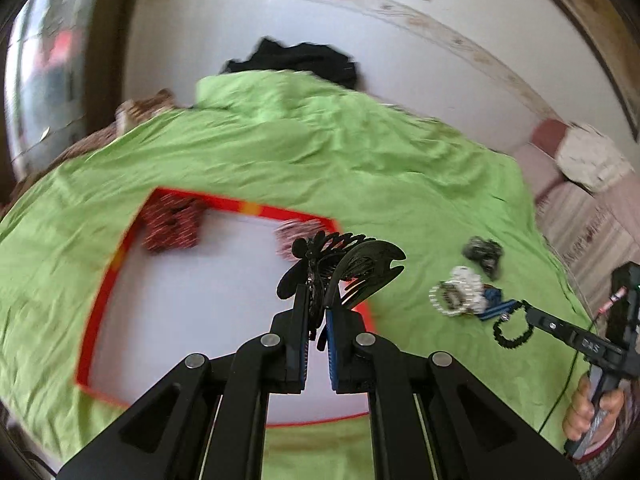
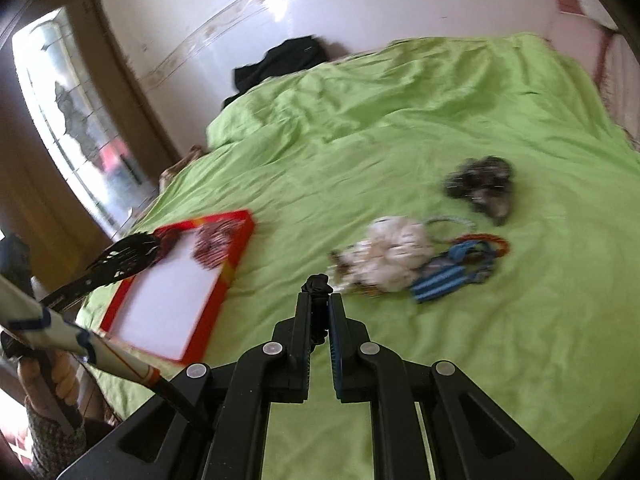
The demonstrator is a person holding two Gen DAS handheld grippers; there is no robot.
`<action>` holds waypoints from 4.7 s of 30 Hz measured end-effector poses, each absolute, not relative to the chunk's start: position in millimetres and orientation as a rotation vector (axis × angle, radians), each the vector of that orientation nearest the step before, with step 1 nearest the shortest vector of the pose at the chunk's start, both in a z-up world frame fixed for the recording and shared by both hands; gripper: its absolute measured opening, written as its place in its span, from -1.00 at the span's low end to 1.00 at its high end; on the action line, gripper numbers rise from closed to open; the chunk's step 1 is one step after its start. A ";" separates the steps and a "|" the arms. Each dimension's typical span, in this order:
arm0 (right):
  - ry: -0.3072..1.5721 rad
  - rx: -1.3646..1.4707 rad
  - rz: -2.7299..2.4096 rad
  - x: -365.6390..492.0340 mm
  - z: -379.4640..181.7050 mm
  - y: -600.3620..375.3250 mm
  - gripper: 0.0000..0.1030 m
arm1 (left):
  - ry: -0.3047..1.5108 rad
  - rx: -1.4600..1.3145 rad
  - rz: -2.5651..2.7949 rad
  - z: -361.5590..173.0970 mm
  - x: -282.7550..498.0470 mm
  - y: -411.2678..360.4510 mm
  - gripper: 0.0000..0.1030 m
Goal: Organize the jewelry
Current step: 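Carry the claw clip and hair tie into the red box and release both, then move both open tools back over the remaining accessory pile, then grasp the pearl bracelet with the left tool while the right grasps the leopard-print hair tie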
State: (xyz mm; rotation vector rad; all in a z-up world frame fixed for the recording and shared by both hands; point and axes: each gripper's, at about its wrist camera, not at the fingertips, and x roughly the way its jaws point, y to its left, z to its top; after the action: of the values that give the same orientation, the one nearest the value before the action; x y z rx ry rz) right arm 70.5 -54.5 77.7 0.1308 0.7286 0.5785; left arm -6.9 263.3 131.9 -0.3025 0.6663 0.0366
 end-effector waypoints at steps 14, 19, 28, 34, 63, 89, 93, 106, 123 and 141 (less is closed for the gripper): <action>0.768 -0.034 0.827 54.9 79.1 107.8 -0.83 | 0.902 -0.306 0.394 79.6 -19.1 338.2 -0.86; 0.827 -0.068 0.837 59.3 56.1 137.5 -0.83 | 0.904 -0.276 0.475 80.7 -25.2 350.3 -0.85; 0.906 -0.113 0.791 65.3 19.7 140.9 -0.82 | 0.908 -0.305 0.520 81.4 -32.4 363.3 -0.83; 0.892 -0.149 0.755 62.3 16.7 137.6 -0.82 | 0.890 -0.329 0.555 85.2 -36.6 366.6 -0.75; 0.797 -0.030 0.701 49.4 46.4 67.1 -0.24 | 0.722 -0.365 0.490 109.2 -34.7 331.8 0.00; 0.602 0.158 0.064 102.3 66.0 -190.0 -0.02 | 0.663 -0.025 0.156 138.8 -21.6 138.5 0.13; 0.638 0.320 0.116 109.8 54.9 -216.5 -0.02 | 0.696 -0.014 0.054 140.9 -1.2 105.2 0.16; 0.722 0.340 0.135 149.3 27.3 -232.4 0.03 | 0.830 0.010 -0.116 104.6 98.1 46.8 0.24; 0.732 0.445 0.148 154.5 21.9 -250.5 0.15 | 0.833 0.363 -0.262 33.3 113.0 2.5 -0.36; 0.719 0.294 0.142 149.4 24.4 -223.5 0.15 | 0.806 -0.004 -0.258 88.6 77.5 84.9 -0.82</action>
State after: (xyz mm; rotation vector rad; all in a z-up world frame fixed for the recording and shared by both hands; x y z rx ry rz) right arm 149.4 -223.5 24.4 0.2939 0.7185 0.1415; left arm 77.5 84.9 88.6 -0.0038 0.8061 -0.2577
